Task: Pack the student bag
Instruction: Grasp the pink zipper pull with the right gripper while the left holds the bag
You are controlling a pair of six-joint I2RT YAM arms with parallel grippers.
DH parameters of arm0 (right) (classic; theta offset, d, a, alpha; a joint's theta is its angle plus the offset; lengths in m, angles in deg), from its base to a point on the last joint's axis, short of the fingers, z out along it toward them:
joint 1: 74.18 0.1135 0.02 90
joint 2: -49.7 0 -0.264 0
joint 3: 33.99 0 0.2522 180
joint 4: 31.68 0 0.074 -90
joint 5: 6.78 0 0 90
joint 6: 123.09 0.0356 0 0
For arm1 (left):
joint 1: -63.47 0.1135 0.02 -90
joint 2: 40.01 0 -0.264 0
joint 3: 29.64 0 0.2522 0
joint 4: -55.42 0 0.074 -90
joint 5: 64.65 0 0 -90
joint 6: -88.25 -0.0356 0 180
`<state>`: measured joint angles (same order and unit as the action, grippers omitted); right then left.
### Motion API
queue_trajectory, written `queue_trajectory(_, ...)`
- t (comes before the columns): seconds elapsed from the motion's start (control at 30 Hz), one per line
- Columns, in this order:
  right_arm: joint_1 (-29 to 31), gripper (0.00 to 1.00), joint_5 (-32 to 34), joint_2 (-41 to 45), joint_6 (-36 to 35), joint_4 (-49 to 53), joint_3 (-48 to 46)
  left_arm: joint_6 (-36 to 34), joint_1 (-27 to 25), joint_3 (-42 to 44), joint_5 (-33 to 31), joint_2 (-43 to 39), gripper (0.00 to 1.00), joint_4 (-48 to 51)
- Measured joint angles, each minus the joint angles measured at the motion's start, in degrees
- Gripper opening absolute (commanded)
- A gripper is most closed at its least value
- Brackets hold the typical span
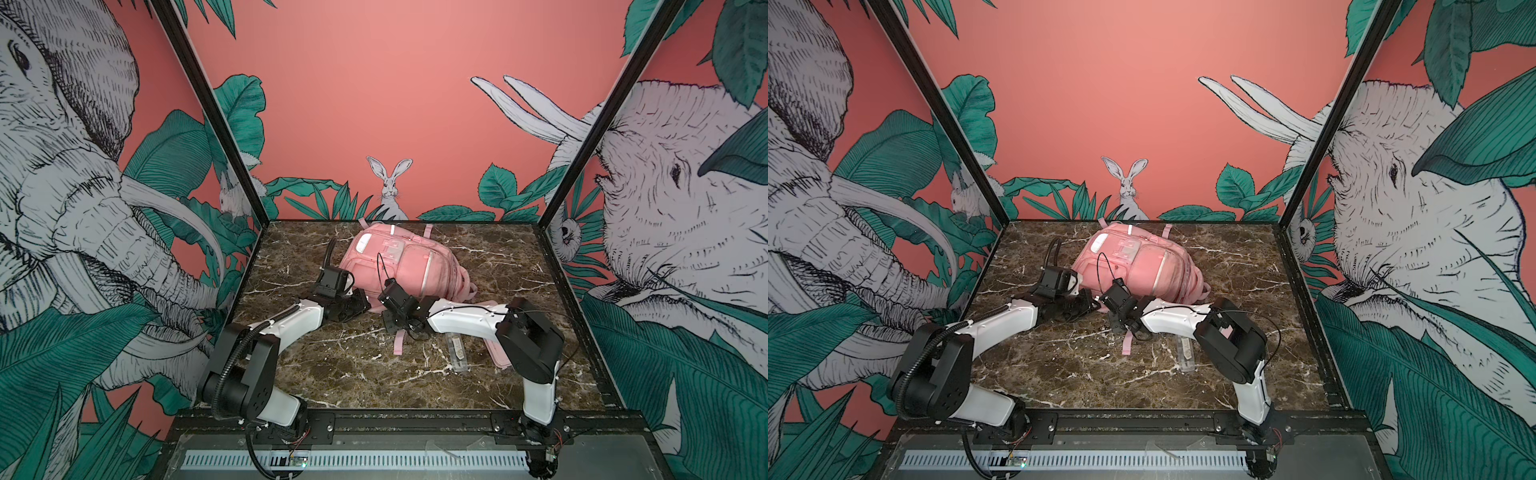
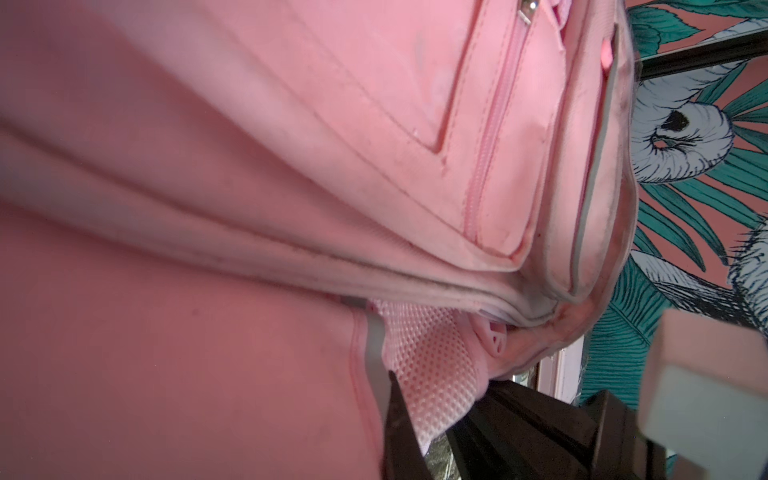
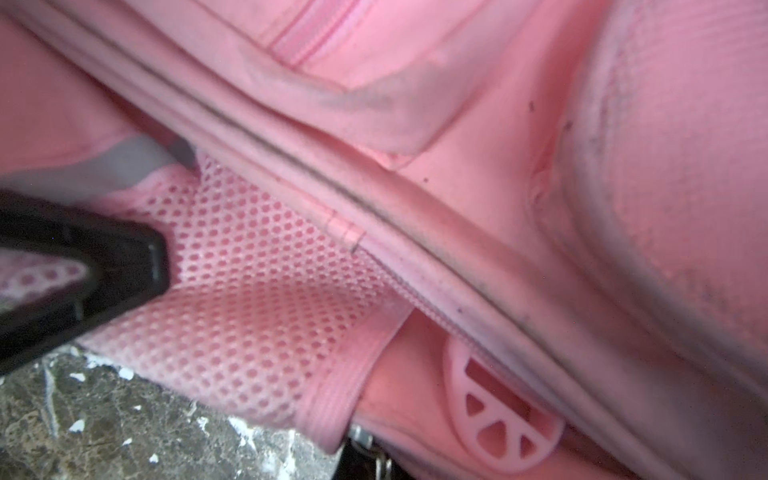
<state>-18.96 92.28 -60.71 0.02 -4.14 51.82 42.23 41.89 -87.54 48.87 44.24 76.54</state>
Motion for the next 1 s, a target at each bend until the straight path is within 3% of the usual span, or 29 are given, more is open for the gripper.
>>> queue_trajectory(0.33,0.07,0.00,-2.71,5.62,-1.18,-2.29,-5.75,-1.68,1.46,-1.64,0.83,0.59,0.00,1.88)
queue_trajectory(0.7,-0.31,0.00,-6.75,15.47,-1.66,-5.03,-14.86,-3.56,7.32,-1.90,1.14,0.61,0.00,4.52)
queue_trajectory(1.0,-4.94,0.00,-8.50,22.73,-1.90,-4.87,-21.62,-5.05,9.57,-1.90,1.16,0.59,0.00,5.31)
